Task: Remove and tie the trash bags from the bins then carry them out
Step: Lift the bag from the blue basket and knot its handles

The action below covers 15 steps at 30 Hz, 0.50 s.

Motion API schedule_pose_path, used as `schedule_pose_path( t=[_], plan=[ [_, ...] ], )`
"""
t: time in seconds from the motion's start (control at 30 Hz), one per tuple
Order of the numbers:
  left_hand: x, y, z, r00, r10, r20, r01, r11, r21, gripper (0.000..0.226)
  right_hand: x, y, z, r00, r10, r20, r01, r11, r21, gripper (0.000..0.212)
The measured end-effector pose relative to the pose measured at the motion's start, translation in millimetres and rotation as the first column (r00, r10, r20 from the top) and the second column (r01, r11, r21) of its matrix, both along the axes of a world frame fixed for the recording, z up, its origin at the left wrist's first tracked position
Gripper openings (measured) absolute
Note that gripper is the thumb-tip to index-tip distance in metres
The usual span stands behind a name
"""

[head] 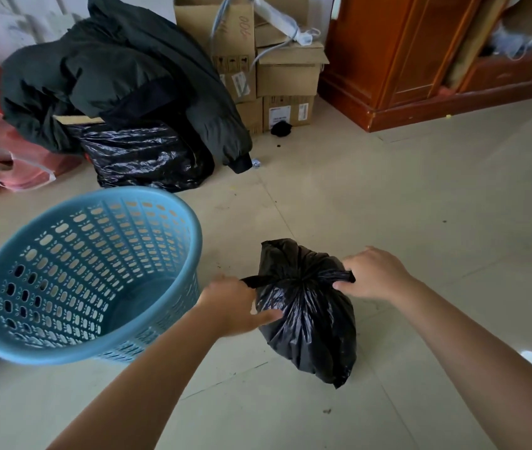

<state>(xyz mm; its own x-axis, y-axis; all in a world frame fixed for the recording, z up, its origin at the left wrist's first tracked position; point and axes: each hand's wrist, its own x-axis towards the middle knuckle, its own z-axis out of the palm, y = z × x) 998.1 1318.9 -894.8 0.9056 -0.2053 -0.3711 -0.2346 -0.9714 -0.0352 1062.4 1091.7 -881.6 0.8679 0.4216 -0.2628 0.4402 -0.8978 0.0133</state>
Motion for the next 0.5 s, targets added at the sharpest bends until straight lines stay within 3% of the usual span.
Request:
schedule_pose_path(
  t=[0.07, 0.13, 0.2, 0.23, 0.27, 0.3, 0.33, 0.4, 0.43, 0.5],
  plan=[
    [0, -6, -5, 0.998, 0.032, -0.048, -0.032, 1.0, 0.001, 0.069, -1, 4, -2, 0.996, -0.007, -0.084, 0.004, 1.0, -0.03, 0.031],
    [1, -13, -12, 0.983, 0.164, -0.082, -0.17, 0.983, -0.074, 0.065, -2, 8, -6, 0.984, -0.014, -0.176, 0.004, 0.999, -0.054, 0.034],
    [7, -21, -21, 0.925, 0.323, -0.199, -0.364, 0.902, -0.23, 0.06, -3, 12, -8, 0.97, 0.005, -0.242, -0.015, 0.999, -0.039, 0.043],
    [10, -27, -24, 0.86, 0.422, -0.288, -0.5, 0.81, -0.306, 0.055, -4, 13, -9, 0.961, 0.022, -0.277, -0.028, 1.0, -0.015, 0.045],
    [13, -33, -25, 0.767, 0.528, -0.364, -0.64, 0.664, -0.387, 0.052, -6, 14, -8, 0.948, 0.043, -0.315, -0.04, 0.999, 0.017, 0.045],
    [18, -37, -26, 0.628, 0.611, -0.482, -0.776, 0.442, -0.45, 0.053, -7, 15, -7, 0.933, 0.063, -0.353, -0.05, 0.998, 0.047, 0.045],
    [19, -41, -30, 0.477, 0.637, -0.606, -0.851, 0.162, -0.5, 0.056, -9, 15, -5, 0.919, 0.078, -0.387, -0.054, 0.996, 0.072, 0.043],
    [26, -45, -36, 0.286, 0.564, -0.775, -0.804, -0.299, -0.514, 0.054, -13, 16, -3, 0.889, 0.089, -0.45, -0.035, 0.991, 0.126, 0.033],
    [29, -45, -36, 0.219, 0.528, -0.821, -0.746, -0.451, -0.49, 0.049, -14, 16, -2, 0.875, 0.09, -0.476, -0.022, 0.989, 0.147, 0.028],
    [31, -47, -34, 0.153, 0.499, -0.853, -0.65, -0.599, -0.467, 0.034, -16, 15, -3, 0.856, 0.095, -0.509, -0.011, 0.986, 0.164, 0.03]
  ],
)
